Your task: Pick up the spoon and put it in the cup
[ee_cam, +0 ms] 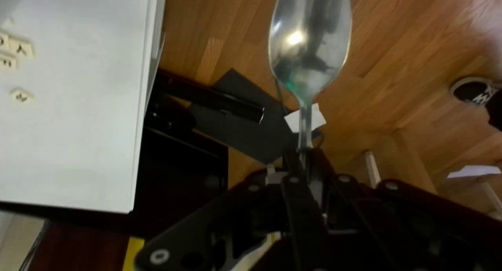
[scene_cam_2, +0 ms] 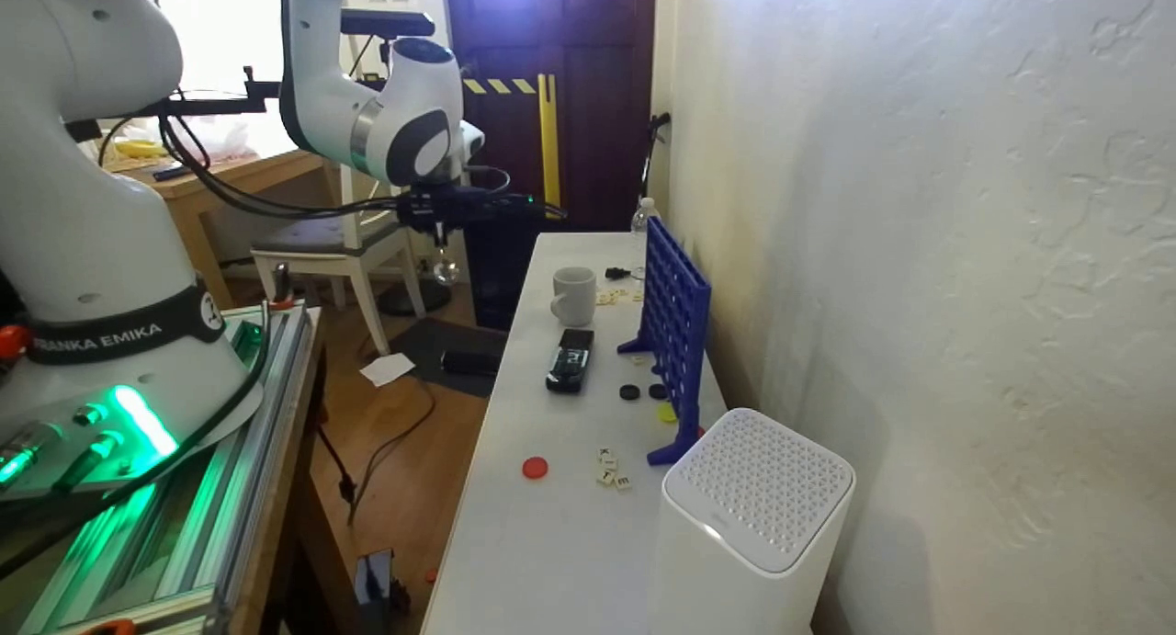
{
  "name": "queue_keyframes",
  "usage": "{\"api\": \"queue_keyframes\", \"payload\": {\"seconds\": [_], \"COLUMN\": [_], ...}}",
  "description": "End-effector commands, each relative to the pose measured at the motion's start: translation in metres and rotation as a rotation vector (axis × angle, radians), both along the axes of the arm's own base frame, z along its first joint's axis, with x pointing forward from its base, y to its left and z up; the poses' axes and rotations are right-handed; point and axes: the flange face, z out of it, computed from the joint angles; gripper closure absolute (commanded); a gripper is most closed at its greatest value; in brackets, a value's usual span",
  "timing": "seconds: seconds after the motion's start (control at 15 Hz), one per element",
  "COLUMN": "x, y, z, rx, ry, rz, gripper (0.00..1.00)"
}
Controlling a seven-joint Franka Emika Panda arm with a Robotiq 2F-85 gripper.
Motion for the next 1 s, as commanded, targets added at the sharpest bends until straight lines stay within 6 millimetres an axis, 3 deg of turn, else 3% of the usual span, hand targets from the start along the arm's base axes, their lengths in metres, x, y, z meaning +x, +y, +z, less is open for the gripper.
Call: {"api": "queue_keyframes", "payload": {"seconds": [0.0,0.2,0.6,0.73,0.8,0.93], "x": [0.021,0.050,0.107,0.105,0.106,0.104], "y": [0.019,0.019,-0.016,-0.025,-0.028,-0.029], "z": [0.036,0.056,0.058,0.043,0.051,0.043], "rx": [0.145,0.251,0.416,0.439,0.409,0.417], "ry": [-0.052,-0.095,-0.174,-0.121,-0.159,-0.134], "rz": [-0.079,-0.204,-0.520,-0.626,-0.549,-0.592], "gripper": [0.97,0.97,0.97,0.97,0.90,0.90]}}
